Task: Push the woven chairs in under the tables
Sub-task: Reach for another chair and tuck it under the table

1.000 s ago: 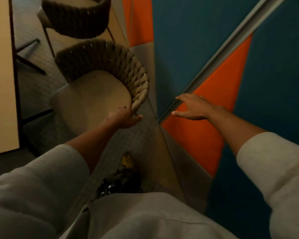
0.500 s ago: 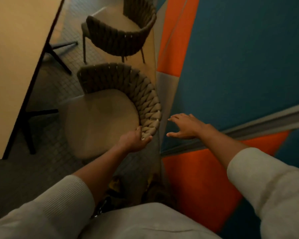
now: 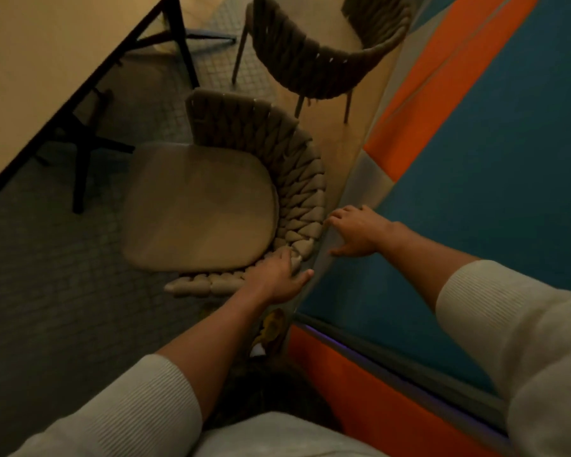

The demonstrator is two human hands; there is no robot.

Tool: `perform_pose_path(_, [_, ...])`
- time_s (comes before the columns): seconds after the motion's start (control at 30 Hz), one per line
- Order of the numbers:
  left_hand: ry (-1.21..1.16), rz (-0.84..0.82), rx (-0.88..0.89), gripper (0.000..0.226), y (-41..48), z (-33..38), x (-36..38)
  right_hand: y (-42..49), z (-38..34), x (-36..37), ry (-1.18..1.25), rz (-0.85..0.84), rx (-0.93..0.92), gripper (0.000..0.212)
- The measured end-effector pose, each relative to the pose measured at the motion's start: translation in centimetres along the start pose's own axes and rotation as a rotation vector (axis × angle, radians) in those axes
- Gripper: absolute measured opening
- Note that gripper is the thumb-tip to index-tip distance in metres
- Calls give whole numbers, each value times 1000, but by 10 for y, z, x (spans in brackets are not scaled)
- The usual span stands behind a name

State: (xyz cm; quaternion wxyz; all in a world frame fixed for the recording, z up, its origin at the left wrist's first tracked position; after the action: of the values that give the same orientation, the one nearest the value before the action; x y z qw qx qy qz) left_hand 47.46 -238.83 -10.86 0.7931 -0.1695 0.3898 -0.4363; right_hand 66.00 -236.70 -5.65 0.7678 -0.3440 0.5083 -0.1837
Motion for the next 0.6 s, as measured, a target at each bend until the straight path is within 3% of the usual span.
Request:
perform_pose_path(0.07, [-7,34,-42,98,9,1,3,11,13,2,-17,-5,-26,87])
perform_pose_path(0.4, [-139,112,-24,67,59,10,3,70,51,-1,-64,122,-114,79])
perform_pose_path(0.6, [-209,154,-74,71,71,-3,41,112,65,-5,-47,313,-224,49])
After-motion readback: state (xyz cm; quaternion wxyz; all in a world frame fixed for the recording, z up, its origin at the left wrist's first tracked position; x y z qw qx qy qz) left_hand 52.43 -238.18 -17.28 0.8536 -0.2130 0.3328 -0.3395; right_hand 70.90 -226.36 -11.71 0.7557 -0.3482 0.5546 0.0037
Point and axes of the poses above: each hand's wrist, its own y-axis towards the middle knuckle, its own x-axis out of the palm, z = x × y, the point moved 8 cm from there along y, towards the middle knuckle, and after that the axes turned 11 degrees about -y, right-handed, at the moved point
